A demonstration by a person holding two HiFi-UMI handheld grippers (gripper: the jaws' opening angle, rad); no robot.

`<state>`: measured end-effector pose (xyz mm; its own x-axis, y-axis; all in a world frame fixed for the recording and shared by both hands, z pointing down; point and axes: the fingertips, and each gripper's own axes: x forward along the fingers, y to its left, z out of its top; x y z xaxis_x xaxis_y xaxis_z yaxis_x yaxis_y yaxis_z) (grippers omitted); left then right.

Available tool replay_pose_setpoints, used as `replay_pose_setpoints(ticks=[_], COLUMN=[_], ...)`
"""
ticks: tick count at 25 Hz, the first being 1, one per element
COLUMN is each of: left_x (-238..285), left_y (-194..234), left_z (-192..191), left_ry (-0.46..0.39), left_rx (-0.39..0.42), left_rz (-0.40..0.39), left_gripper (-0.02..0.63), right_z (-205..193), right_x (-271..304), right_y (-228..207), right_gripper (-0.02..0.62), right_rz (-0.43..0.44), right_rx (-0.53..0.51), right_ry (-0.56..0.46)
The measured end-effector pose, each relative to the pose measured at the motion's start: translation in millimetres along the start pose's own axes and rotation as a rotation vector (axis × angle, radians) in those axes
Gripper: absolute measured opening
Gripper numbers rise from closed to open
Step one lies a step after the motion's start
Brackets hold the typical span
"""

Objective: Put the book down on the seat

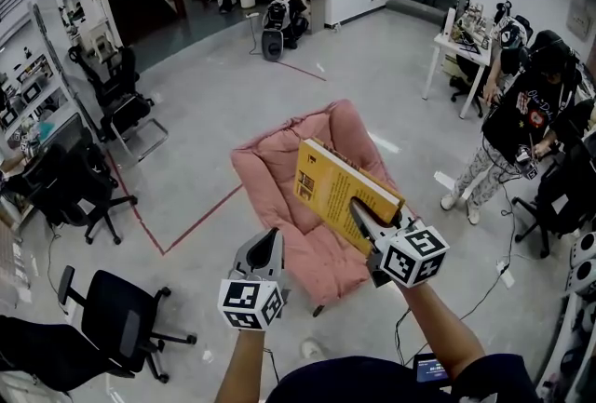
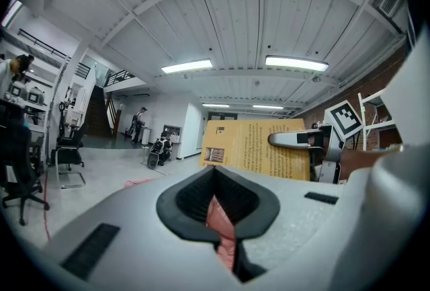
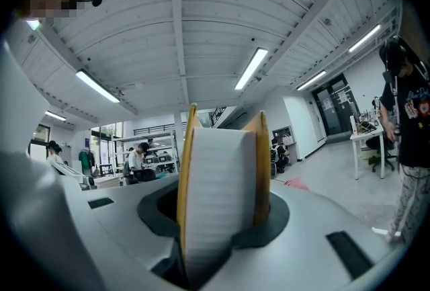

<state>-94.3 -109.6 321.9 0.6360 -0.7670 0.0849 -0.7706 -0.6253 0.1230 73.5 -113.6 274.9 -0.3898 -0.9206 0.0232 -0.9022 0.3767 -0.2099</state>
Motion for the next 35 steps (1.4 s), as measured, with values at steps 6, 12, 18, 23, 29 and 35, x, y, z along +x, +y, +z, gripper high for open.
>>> replay_pose_setpoints(ticks=[6, 12, 18, 23, 29, 35], left_x=[4, 9, 10, 15, 34, 48], left_y=[23, 31, 34, 39, 38, 46], left_z=[-1, -5, -15, -26, -36, -47], left_ry=[-0.002, 0.009, 0.027, 0.05, 0.07, 0.086], left_rx=[-0.01, -0.027, -0.048, -0.063, -0.069, -0.085], left_rz=[0.004, 0.013, 0.011, 0.015, 0.012, 0.019], left_gripper=[0.005, 0.005, 0.005, 0.005, 0.005, 0.005], right_z=[-7, -15, -24, -35, -47, -60], right_x=[18, 26, 33, 40, 51, 67], right_y=[4, 1, -3, -8, -26, -40], right_gripper=[0.153, 0.153, 0.153, 0.153, 0.153, 0.153], right_rz=[-0.004, -0.011, -0.023, -0.028, -0.035, -0.043], right_rx=[-0.003, 0.004, 0.003, 0.01, 0.013, 0.011], right_ry=[0.012, 0.038, 0.071, 0.096, 0.126, 0.154])
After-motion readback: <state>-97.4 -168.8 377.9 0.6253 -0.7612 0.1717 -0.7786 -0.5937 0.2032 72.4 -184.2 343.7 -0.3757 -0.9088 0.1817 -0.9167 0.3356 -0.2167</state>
